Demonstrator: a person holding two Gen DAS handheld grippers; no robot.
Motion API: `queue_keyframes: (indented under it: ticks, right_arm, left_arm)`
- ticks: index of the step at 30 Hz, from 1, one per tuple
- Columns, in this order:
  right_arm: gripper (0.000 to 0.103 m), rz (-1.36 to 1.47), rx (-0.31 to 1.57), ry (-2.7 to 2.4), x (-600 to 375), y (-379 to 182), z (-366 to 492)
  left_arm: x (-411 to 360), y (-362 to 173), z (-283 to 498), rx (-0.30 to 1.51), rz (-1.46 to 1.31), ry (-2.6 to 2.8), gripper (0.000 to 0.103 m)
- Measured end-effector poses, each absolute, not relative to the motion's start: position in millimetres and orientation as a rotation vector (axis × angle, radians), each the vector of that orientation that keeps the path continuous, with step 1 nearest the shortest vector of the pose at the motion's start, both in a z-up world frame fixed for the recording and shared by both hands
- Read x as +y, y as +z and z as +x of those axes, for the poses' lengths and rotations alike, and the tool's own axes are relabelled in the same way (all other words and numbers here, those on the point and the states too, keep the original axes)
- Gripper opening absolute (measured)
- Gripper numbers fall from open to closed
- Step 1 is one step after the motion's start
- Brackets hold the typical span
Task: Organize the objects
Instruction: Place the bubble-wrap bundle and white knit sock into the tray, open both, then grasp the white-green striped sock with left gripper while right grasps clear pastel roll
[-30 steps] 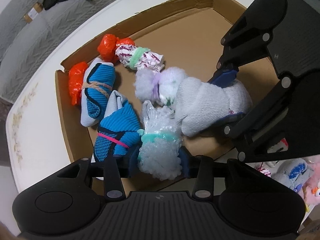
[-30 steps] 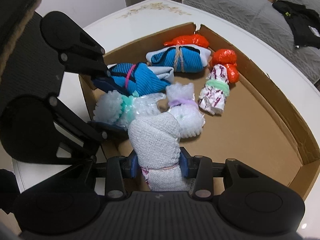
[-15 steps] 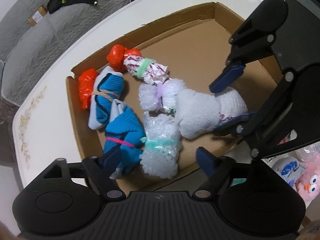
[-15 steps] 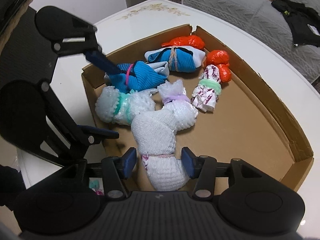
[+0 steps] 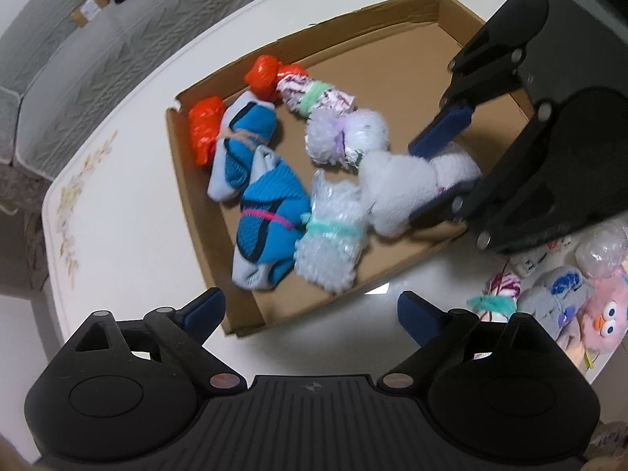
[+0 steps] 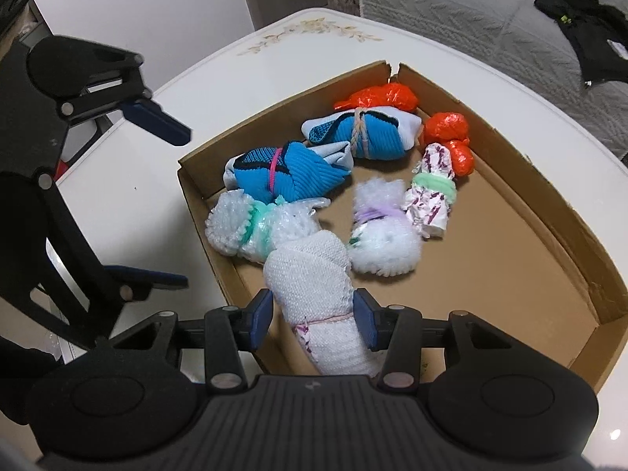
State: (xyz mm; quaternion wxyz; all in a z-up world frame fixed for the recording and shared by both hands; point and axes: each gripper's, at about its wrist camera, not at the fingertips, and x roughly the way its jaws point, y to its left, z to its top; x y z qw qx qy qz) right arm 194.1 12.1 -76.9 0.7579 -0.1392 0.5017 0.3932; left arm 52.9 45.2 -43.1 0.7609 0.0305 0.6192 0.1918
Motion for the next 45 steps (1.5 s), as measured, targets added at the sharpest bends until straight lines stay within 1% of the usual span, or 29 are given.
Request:
queue_keyframes:
  ticks: [5, 6, 10, 15, 19, 24, 28, 30, 32, 37, 40, 42, 43, 45]
  right_arm:
    - [0.045, -0.304, 1.065, 0.842, -4, -57, 189]
    - [0.047, -0.312, 1.053, 0.838, -9, -51, 185]
    - [0.049, -0.337, 1.026, 0.817, -35, -32, 157]
    - [0.053, -0.389, 1.004, 0.811, -74, -19, 103]
    - [0.053, -0.398, 1.047, 0.834, -99, -29, 54]
    - [0.047, -0.538, 1.067, 0.944, -89, -54, 9]
    - [0.046, -0.598, 1.077, 0.97, -80, -69, 9]
    - [0.046, -0.606, 1.067, 0.995, -76, -73, 11]
    - [0.044, -0.605, 1.063, 1.022, -73, -76, 11]
    - [0.045, -0.647, 1.086, 1.026, -71, -91, 7]
    - [0.036, -0.662, 1.113, 0.993, -73, -97, 10]
    - [0.035, -0.662, 1.116, 0.981, -74, -99, 11]
    - [0.032, -0.653, 1.117, 0.978, -74, -99, 12]
    - [0.031, -0.638, 1.121, 0.968, -75, -98, 15]
  left_arm:
    - [33, -30, 36, 1.323, 0.012, 0.414, 0.098]
    - [28, -26, 32, 1.316, 0.002, 0.413, 0.099]
    - [-4, -21, 17, 1.289, -0.065, 0.392, 0.1]
    - [-49, -38, 4, 1.293, -0.204, 0.43, 0.1]
    - [-76, -60, -4, 1.29, -0.349, 0.481, 0.1]
    - [-84, -80, -10, 1.255, -0.455, 0.584, 0.1]
    - [-79, -89, -13, 1.236, -0.499, 0.637, 0.1]
    - [-74, -93, -16, 1.224, -0.524, 0.652, 0.103]
    - [-71, -95, -18, 1.217, -0.534, 0.649, 0.103]
    - [-63, -94, -25, 1.185, -0.572, 0.665, 0.103]
    - [-57, -95, -30, 1.161, -0.638, 0.676, 0.102]
    - [-54, -96, -34, 1.14, -0.67, 0.674, 0.102]
    - [-52, -97, -36, 1.133, -0.683, 0.676, 0.102]
    - [-49, -98, -41, 1.115, -0.712, 0.684, 0.102]
